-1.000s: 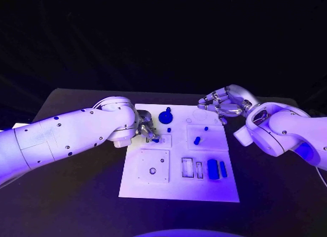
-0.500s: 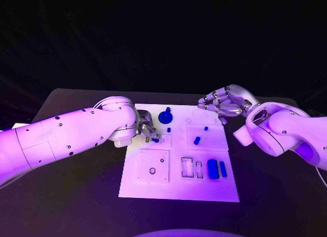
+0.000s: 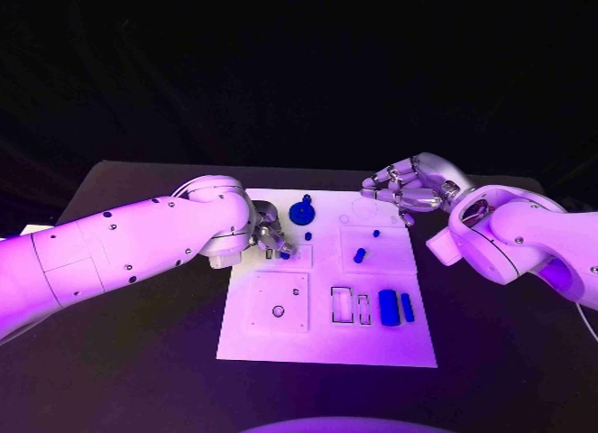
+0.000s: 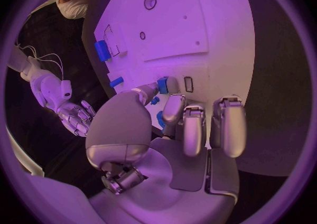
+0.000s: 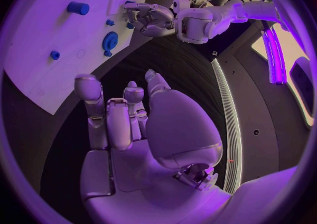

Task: Assemble the parts on the task board

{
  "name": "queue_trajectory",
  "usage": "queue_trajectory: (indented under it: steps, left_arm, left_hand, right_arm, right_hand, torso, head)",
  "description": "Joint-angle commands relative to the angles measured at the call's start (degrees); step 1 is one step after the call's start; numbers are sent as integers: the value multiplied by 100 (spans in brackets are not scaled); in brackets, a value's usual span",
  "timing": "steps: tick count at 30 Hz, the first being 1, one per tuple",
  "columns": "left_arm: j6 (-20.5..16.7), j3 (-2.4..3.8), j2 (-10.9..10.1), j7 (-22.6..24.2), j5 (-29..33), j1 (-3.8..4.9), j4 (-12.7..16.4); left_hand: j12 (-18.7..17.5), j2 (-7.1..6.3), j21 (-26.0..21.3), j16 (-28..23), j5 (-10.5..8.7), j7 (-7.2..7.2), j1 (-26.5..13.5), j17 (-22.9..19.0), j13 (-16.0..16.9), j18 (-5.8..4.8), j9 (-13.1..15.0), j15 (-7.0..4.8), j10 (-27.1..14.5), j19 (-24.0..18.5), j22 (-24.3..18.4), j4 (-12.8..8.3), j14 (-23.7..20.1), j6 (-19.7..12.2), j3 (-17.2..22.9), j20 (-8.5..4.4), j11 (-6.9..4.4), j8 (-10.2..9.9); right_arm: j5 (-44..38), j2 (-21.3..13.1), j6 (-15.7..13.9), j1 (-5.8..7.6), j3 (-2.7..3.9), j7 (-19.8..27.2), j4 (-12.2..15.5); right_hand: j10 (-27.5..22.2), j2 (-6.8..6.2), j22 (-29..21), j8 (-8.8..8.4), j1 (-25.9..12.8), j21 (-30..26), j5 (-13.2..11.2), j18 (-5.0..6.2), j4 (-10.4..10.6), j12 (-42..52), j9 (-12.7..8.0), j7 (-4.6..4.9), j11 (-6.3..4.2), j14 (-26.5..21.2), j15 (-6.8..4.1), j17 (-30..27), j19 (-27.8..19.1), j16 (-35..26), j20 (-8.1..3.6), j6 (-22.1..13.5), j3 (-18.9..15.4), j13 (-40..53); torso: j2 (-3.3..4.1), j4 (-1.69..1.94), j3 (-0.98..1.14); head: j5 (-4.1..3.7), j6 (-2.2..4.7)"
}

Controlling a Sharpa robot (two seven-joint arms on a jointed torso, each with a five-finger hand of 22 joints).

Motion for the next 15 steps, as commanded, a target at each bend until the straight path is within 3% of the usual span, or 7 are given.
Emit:
queue_trajectory:
  steps: [1,15]
  left_arm:
    - [62,-5,22,-22,1,-7,-15]
    - [-19,-4,41,-32,1,-7,-87]
  left_hand:
    - [39,42,30,14,-18,3,-26,1508,17,-59,-5,-35,54,236,864,17,602,43,-84,-42,-11,-22]
    - [63,155,43,14,-18,-2,-152,1508,60,-65,2,-40,84,252,897,288,602,114,-677,-51,-15,-80]
  right_arm:
    - [-58,1,38,-4,0,-7,7]
    - [-59,0,40,-4,0,-6,13]
  right_hand:
    - [-12,3,-5,13,0,-33,33,113,16,7,-8,-1,-23,245,-39,-7,17,-24,-29,-36,-11,-7]
    - [-38,0,-56,6,-16,-67,34,120,39,-15,-13,6,-15,236,-33,-39,-1,-52,-27,-56,-33,-36]
  torso:
    - [-2,-2,-1]
    - [-2,7,-3]
  head:
    - [-6,-5]
    - [-20,7]
